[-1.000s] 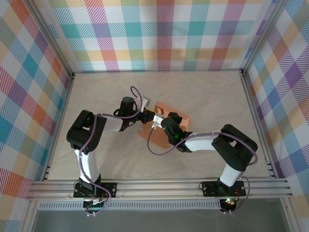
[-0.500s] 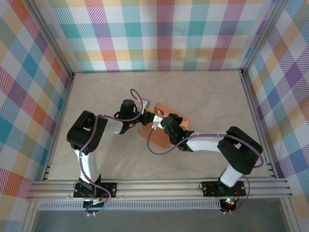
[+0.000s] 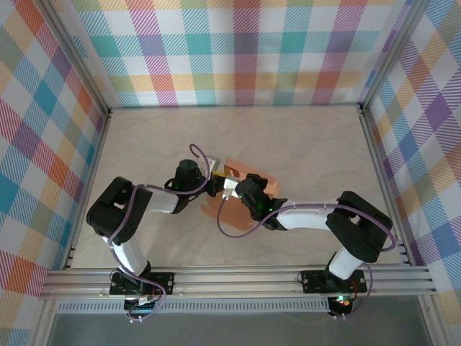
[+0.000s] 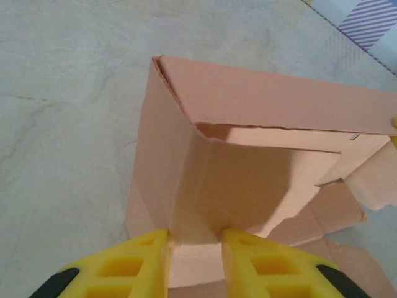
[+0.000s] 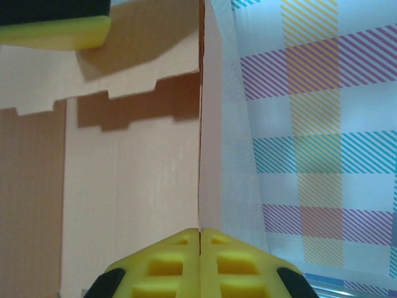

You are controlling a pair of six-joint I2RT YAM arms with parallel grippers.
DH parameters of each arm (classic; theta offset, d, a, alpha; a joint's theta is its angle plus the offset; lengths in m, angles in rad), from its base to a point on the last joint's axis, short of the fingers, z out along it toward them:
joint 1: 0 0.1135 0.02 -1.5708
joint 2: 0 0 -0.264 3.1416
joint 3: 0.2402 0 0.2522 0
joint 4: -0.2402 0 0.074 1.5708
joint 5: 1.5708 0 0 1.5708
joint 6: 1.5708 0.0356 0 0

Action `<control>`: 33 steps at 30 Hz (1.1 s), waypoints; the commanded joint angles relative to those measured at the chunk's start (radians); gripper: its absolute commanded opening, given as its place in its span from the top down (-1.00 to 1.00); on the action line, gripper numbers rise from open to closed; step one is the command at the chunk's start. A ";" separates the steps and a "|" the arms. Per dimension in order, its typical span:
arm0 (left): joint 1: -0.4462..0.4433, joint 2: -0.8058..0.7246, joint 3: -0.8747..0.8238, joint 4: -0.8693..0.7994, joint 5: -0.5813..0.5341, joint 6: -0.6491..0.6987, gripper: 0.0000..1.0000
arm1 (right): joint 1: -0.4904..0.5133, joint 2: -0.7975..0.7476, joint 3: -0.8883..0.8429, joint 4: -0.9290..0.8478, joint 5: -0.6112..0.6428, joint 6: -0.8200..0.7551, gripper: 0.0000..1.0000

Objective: Fold the paper box

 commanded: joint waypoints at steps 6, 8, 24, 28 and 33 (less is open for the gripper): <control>-0.091 -0.085 -0.065 0.034 -0.094 0.079 0.55 | 0.042 -0.023 0.039 -0.080 -0.076 0.063 1.00; -0.092 -0.072 -0.063 0.049 -0.097 0.078 0.56 | 0.047 -0.026 0.041 -0.087 -0.079 0.073 1.00; -0.090 -0.015 -0.070 0.059 -0.192 0.034 0.36 | 0.049 -0.019 0.031 -0.074 -0.047 0.061 1.00; -0.083 -0.015 -0.074 0.053 -0.201 0.022 0.36 | 0.046 -0.032 0.045 -0.085 -0.039 0.073 1.00; -0.060 -0.015 -0.086 0.067 -0.225 -0.025 0.37 | 0.037 -0.045 0.068 -0.122 -0.039 0.091 1.00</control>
